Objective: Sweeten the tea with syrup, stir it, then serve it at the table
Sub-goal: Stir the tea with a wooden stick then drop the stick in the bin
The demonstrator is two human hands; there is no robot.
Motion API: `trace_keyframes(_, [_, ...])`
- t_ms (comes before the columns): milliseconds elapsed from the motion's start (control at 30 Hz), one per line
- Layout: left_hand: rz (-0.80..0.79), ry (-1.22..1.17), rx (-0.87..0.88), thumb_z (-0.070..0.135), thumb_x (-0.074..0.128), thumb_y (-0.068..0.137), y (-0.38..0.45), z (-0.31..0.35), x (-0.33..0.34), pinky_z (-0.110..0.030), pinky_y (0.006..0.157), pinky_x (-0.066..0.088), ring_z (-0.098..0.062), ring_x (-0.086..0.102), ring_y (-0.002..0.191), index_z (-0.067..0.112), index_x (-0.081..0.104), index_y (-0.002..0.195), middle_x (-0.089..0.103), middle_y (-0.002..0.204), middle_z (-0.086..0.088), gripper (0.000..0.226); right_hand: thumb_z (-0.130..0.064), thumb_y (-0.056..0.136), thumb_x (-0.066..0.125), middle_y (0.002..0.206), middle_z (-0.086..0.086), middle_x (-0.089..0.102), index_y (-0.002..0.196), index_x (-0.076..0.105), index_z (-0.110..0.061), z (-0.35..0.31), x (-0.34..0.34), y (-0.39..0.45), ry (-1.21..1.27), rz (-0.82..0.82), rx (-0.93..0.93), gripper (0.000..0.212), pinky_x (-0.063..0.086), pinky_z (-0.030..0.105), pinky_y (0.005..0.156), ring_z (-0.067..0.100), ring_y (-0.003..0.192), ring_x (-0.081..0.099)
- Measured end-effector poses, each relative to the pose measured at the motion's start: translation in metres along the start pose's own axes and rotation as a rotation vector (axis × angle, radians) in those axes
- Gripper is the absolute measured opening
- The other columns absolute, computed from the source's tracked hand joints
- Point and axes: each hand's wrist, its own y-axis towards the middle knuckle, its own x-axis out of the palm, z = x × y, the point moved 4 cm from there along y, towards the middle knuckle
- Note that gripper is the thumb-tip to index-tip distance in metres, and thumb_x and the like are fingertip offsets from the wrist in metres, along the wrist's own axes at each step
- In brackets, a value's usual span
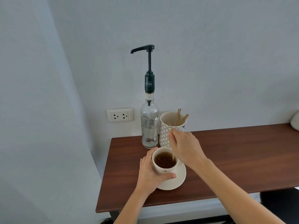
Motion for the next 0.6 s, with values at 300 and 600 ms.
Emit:
trace_keyframes(300, [-0.007, 0.012, -0.012, 0.060, 0.092, 0.046, -0.0002, 0.0009, 0.0000, -0.049, 0.112, 0.040, 0.005, 0.047, 0.126, 0.073, 0.032, 0.121, 0.047, 0.128, 0.045, 0.097, -0.033, 0.104, 0.041, 0.063, 0.001, 0.060, 0.075, 0.044, -0.018, 0.0006, 0.0014, 0.0003, 0.048, 0.006, 0.013, 0.032, 0.036, 0.031, 0.048, 0.023, 0.057, 0.053])
trace_keyframes(600, [0.015, -0.020, 0.000, 0.064, 0.092, 0.046, 0.0002, -0.0003, -0.0005, -0.050, 0.109, 0.043, -0.008, 0.054, 0.127, 0.066, 0.037, 0.125, 0.058, 0.129, 0.028, 0.096, -0.033, 0.103, 0.042, 0.064, 0.001, 0.066, 0.074, 0.049, -0.014, 0.0011, 0.0051, -0.0020, 0.141, -0.025, 0.037, 0.036, 0.049, 0.040, 0.060, 0.024, 0.059, 0.059])
